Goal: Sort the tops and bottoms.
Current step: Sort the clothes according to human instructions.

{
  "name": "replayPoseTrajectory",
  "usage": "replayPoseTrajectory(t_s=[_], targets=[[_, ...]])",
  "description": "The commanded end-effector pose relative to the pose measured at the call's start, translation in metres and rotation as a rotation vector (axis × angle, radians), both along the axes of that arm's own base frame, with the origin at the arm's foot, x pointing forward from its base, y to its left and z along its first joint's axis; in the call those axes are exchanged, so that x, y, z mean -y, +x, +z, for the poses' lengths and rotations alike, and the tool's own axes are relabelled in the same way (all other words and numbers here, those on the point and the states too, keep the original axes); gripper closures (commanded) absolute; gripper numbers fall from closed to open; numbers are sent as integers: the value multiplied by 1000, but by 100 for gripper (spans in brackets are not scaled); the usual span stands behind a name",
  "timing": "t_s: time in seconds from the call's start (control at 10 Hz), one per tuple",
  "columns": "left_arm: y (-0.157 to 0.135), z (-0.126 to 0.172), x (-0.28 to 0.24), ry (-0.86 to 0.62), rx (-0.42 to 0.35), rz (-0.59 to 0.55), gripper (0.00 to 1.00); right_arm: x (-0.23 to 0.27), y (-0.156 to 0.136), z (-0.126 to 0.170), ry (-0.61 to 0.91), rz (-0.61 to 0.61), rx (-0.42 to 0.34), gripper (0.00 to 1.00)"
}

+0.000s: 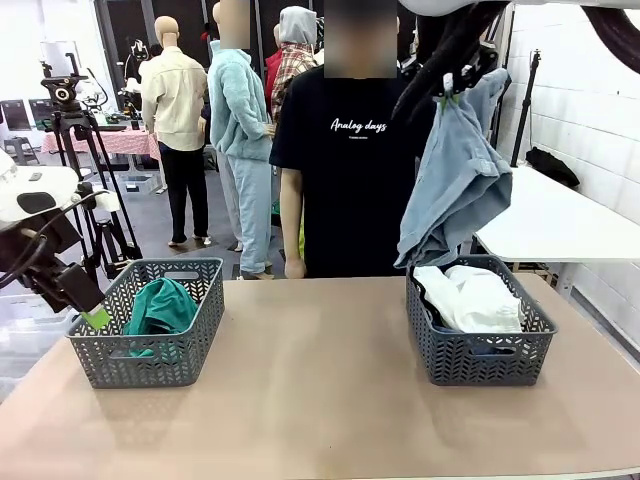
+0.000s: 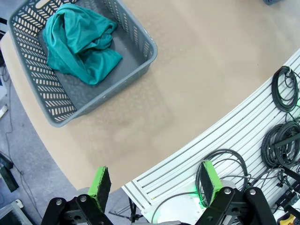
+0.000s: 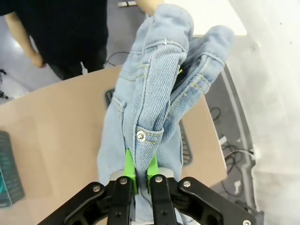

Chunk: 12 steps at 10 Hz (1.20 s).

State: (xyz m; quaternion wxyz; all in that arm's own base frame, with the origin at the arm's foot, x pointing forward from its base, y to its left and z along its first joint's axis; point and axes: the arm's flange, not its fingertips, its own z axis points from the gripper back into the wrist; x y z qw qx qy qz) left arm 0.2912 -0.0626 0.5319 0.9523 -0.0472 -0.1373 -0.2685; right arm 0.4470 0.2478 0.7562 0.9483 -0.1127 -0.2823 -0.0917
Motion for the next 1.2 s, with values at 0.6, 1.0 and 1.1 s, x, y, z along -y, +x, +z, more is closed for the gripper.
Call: replayPoseTrajectory(t_s=[0.6, 1.0, 1.1], targets=[[-2, -4, -2, -4, -3, -9, 0, 88, 55, -69, 15, -110, -280, 100], [-2, -4, -2, -4, -3, -9, 0, 123, 49, -159, -3, -137, -370, 100], [-2, -4, -2, -4, -3, -9, 0, 125, 71, -126, 15, -171, -377, 100]])
